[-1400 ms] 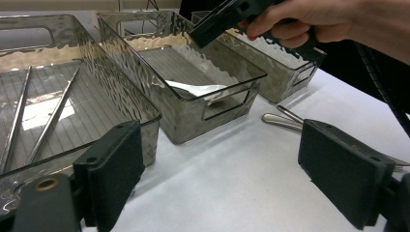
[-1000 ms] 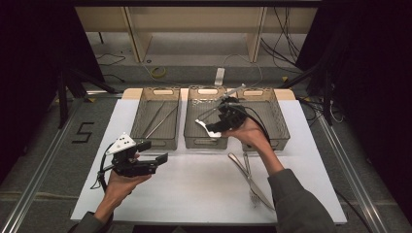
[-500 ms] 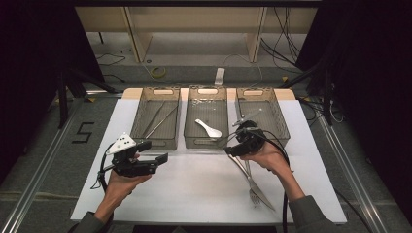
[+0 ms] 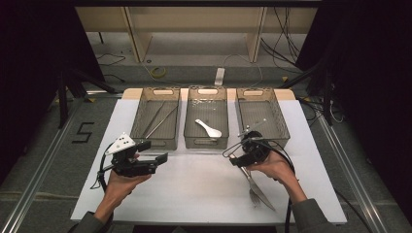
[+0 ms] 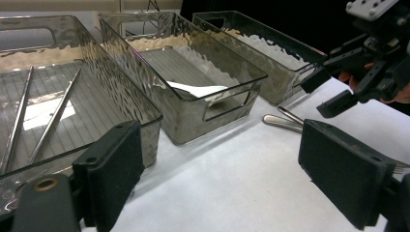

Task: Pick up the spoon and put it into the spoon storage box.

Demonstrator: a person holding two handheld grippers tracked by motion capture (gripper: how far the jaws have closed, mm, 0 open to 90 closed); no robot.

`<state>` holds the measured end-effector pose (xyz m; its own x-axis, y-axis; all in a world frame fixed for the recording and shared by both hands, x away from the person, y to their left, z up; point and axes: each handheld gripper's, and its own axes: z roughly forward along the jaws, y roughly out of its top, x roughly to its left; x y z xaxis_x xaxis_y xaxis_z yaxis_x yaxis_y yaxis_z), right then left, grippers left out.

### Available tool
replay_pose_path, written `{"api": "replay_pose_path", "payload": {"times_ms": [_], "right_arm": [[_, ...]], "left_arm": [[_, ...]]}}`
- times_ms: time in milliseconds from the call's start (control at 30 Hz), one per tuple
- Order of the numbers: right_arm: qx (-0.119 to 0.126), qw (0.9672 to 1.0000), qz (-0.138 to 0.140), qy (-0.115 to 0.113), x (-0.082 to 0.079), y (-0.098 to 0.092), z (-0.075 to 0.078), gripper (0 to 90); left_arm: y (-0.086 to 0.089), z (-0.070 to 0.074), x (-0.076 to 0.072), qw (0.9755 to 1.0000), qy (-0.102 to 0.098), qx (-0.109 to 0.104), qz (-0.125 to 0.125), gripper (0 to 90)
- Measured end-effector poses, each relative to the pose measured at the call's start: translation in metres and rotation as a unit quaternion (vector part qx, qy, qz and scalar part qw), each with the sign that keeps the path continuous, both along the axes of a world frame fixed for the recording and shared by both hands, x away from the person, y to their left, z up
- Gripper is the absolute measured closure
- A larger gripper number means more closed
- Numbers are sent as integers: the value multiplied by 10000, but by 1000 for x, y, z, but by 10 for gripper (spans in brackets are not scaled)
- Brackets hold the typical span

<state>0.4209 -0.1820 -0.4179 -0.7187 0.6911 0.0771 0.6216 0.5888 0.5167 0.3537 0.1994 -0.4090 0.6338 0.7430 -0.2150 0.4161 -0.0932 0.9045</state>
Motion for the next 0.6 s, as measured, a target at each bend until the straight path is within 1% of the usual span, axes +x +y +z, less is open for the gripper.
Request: {"api": "replay_pose_path", "payload": {"times_ms": [200, 433, 600], "right_arm": [[-40, 9999, 60, 101, 0, -1, -5, 274], [-208, 9994, 164, 226, 1, 4, -11, 275], [-321, 9988, 208, 304, 0, 7, -14, 275]], "left_arm": [[0, 0, 0, 10000, 3, -10, 0, 154], [3, 0, -2, 10000, 7, -43, 51, 153], [4, 0, -3, 10000, 4, -20, 42, 153]]}}
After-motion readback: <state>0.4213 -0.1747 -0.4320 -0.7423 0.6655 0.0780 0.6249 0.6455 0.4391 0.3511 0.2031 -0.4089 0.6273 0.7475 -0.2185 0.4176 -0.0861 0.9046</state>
